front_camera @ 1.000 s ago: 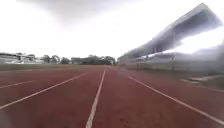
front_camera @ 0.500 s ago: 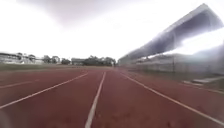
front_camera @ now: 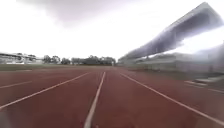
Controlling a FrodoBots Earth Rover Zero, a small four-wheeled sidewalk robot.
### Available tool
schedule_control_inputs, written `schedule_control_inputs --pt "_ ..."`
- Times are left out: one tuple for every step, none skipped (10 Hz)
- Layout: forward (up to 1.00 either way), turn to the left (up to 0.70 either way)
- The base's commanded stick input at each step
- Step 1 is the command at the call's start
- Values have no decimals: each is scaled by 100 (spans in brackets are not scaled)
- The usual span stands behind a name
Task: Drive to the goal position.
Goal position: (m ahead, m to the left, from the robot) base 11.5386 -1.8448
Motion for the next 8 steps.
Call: schedule_control_inputs --pt "45 0" --pt "45 0" --pt "45 0" --pt "45 0" --pt "45 0" --pt "45 0" --pt "45 0" --pt "45 0"
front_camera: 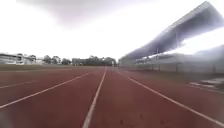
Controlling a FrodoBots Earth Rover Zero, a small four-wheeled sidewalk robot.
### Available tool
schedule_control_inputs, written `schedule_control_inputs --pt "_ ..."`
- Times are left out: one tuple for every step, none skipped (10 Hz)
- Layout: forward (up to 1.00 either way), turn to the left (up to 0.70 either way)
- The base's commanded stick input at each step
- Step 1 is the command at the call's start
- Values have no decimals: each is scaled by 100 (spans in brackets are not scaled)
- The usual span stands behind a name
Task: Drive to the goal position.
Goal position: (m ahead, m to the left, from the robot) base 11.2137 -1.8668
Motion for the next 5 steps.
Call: schedule_control_inputs --pt "45 0" --pt "45 0" --pt "45 0" --pt "45 0" --pt "45 0"
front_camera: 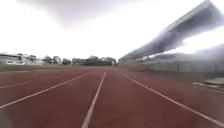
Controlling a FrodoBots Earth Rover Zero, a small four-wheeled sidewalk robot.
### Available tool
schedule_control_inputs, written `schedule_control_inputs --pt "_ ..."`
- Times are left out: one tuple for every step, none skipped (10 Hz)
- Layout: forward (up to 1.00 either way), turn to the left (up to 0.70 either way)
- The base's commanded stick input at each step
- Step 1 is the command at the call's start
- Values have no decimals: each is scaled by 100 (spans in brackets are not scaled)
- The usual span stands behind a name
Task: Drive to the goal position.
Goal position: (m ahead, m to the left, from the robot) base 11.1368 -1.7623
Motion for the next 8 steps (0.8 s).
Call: schedule_control_inputs --pt "45 0" --pt "45 0" --pt "45 0" --pt "45 0" --pt "45 0" --pt "45 0" --pt "45 0" --pt "45 0"
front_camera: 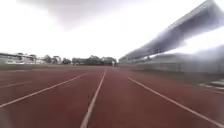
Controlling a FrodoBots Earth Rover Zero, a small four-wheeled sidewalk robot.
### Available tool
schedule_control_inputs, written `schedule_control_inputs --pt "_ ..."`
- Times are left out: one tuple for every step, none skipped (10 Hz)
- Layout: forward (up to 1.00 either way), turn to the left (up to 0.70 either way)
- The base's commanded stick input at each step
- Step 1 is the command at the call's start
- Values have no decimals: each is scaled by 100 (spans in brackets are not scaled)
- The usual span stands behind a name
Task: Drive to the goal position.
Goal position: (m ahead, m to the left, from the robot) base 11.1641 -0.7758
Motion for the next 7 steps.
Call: schedule_control_inputs --pt "45 0" --pt "45 0" --pt "45 0" --pt "45 0" --pt "45 0" --pt "45 0" --pt "45 0"
